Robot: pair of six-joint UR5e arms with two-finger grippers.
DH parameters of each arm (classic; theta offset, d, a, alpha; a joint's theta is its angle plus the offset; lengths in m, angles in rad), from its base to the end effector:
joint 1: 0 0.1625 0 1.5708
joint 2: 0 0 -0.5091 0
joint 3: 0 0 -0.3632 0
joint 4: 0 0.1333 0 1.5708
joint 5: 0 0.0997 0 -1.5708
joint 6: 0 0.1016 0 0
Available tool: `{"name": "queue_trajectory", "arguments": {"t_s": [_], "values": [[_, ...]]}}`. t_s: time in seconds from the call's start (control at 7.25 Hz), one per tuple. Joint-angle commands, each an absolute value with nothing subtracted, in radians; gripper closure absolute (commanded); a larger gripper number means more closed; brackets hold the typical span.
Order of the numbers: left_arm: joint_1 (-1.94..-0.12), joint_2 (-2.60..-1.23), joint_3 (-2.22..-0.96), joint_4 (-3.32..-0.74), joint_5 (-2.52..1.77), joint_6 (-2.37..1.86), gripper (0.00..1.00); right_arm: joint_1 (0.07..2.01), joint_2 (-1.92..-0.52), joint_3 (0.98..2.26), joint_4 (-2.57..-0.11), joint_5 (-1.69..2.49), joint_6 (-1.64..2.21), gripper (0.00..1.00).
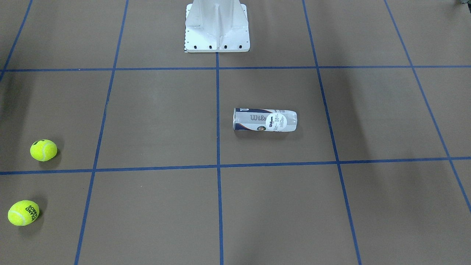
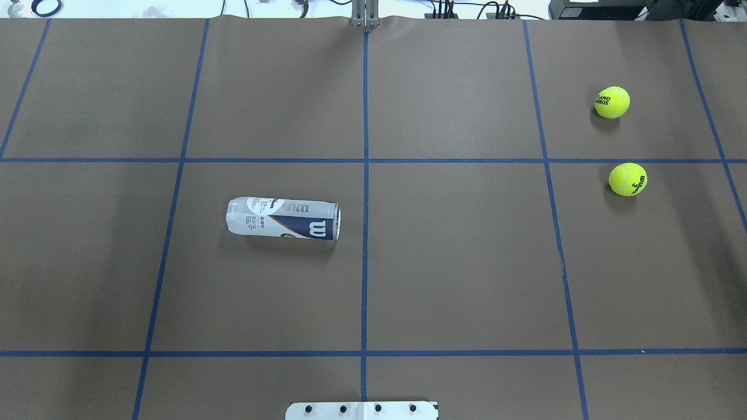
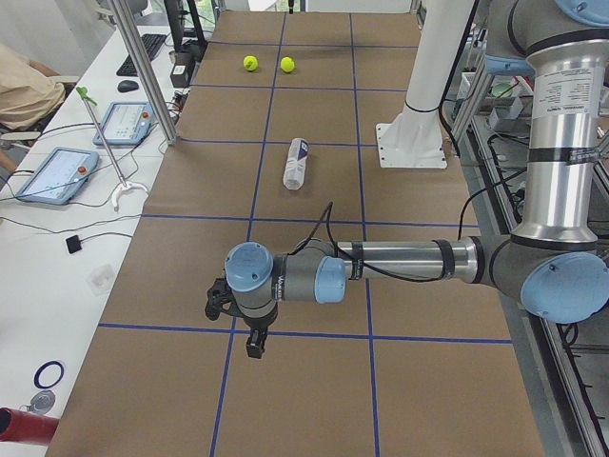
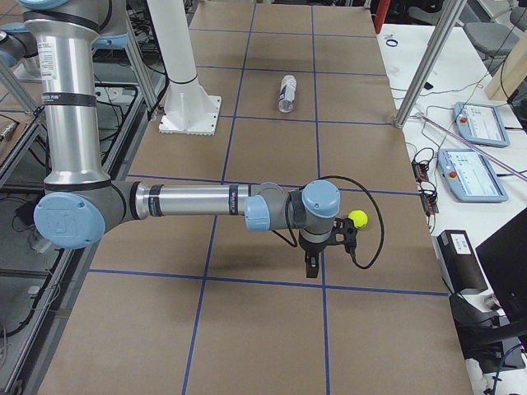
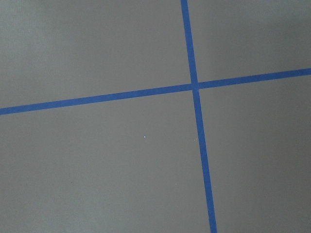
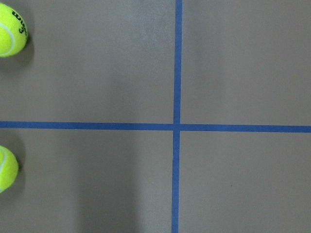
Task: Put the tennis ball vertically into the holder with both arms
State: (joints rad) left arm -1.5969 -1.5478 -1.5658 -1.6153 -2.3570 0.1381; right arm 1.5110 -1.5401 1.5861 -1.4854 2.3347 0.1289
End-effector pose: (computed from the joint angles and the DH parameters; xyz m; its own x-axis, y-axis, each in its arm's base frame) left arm -0.0732 -0.4505 0.7518 0.7035 0.1309 -0.6986 -0.0714 0.9909 0.1138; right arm 0.0338 -0.4898 0.7143 0.7171 -0.0053 0.6969 -0.0332 0.9986 0.0418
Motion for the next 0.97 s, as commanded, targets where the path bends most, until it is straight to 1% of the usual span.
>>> {"name": "queue_trajectory", "arguments": {"t_s": [0.0, 0.55, 0.69, 0.83], "values": [[-1.597, -1.549, -1.568, -1.614, -2.358, 0.137, 0.0, 1.511, -1.54, 1.588, -1.485, 2.335, 0.129, 0.0], [-1.597, -1.566, -1.569, -1.617, -2.355, 0.14, 0.0, 1.511, -1.54, 1.586, -1.485, 2.333, 0.129, 0.0], [-1.597, -1.589, -1.568, -1.617, -2.355, 0.135, 0.0, 1.511, -1.54, 1.588, -1.485, 2.333, 0.129, 0.0], [-1.592, -1.618, -1.54, -1.612, -2.353, 0.13, 0.0, 1.511, -1.54, 1.588, -1.485, 2.333, 0.129, 0.0]]}}
